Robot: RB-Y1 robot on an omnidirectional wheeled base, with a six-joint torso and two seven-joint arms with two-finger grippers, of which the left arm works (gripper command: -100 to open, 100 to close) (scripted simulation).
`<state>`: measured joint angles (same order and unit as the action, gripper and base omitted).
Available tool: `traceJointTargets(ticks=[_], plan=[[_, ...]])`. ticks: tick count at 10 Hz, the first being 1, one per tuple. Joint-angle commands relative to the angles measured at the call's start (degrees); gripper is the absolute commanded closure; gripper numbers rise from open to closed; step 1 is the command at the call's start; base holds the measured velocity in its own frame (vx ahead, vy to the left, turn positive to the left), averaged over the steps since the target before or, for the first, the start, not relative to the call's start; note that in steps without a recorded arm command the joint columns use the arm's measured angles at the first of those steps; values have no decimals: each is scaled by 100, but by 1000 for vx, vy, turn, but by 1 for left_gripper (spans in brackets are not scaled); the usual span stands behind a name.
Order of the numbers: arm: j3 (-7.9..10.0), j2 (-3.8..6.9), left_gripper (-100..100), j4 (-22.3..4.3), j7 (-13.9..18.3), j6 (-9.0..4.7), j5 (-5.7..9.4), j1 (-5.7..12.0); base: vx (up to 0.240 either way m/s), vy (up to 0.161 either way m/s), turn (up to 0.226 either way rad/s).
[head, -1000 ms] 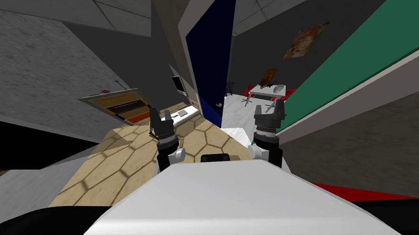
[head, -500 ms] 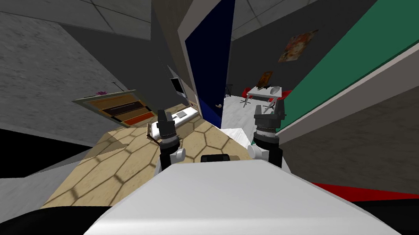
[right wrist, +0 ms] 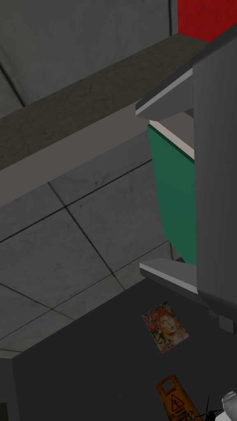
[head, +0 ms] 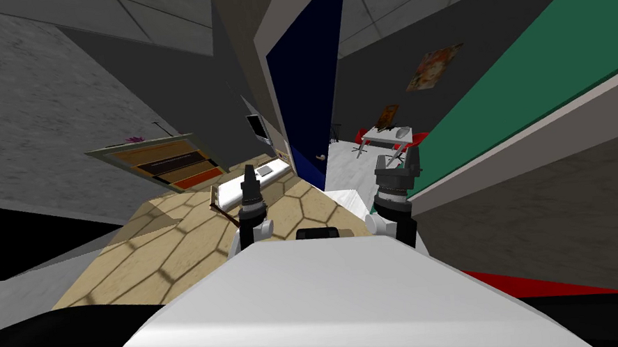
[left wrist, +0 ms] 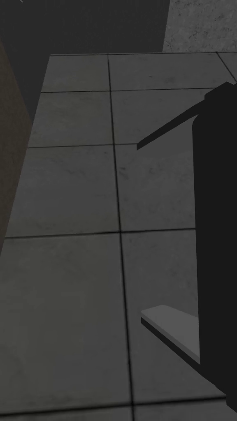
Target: Push the door open
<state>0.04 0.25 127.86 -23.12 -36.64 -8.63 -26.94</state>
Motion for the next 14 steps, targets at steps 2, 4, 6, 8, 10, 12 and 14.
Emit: traceJointTargets(ticks=[2,4,6,8,10,12,14], plan=[[37,43,-100,-173,-336,-54,-90,38,75,3,-44],[77,96,-100,-361,-694,-112,-204,63,61,4,-59],[97,122,-100,-456,-920,-141,-262,76,51,4,-34],[119,146,-100,-562,-1131,-173,-326,90,63,4,-60],[166,193,-100,-781,-1504,-240,-459,119,66,-2,-64],[189,216,-100,-890,-1779,-274,-526,133,61,3,-38],[212,239,-100,-1000,-1995,-307,-592,148,69,3,-62]])
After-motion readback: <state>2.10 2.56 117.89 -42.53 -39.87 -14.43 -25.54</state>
